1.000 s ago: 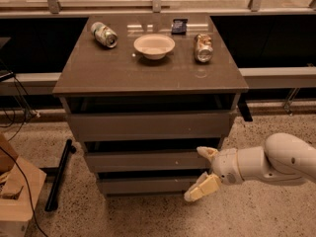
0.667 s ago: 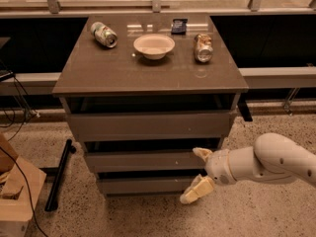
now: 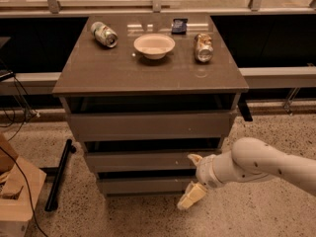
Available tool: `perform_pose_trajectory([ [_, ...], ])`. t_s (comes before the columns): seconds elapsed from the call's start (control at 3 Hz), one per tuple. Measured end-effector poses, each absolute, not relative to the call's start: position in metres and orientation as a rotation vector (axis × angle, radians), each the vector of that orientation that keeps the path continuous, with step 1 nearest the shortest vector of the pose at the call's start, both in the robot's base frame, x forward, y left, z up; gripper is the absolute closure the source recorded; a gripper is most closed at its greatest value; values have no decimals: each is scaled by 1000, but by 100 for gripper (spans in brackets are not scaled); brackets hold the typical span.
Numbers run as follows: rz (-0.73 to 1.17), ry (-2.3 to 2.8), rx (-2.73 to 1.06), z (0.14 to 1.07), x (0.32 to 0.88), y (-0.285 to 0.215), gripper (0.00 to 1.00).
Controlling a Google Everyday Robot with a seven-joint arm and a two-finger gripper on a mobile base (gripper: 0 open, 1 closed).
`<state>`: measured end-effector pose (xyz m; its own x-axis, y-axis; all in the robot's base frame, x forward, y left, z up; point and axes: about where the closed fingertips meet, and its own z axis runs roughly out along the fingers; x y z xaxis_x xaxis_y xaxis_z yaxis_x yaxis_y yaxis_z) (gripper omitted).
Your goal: Open bottom drawer
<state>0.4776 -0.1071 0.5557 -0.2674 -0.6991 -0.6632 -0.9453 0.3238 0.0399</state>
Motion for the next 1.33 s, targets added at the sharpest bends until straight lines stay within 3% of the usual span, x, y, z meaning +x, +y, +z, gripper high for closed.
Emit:
perform_pose_trajectory([
  [0.67,471,2061,-1495,502,489,-121,0],
  [1.33,490,2038,-1435,470,497,-131,0],
])
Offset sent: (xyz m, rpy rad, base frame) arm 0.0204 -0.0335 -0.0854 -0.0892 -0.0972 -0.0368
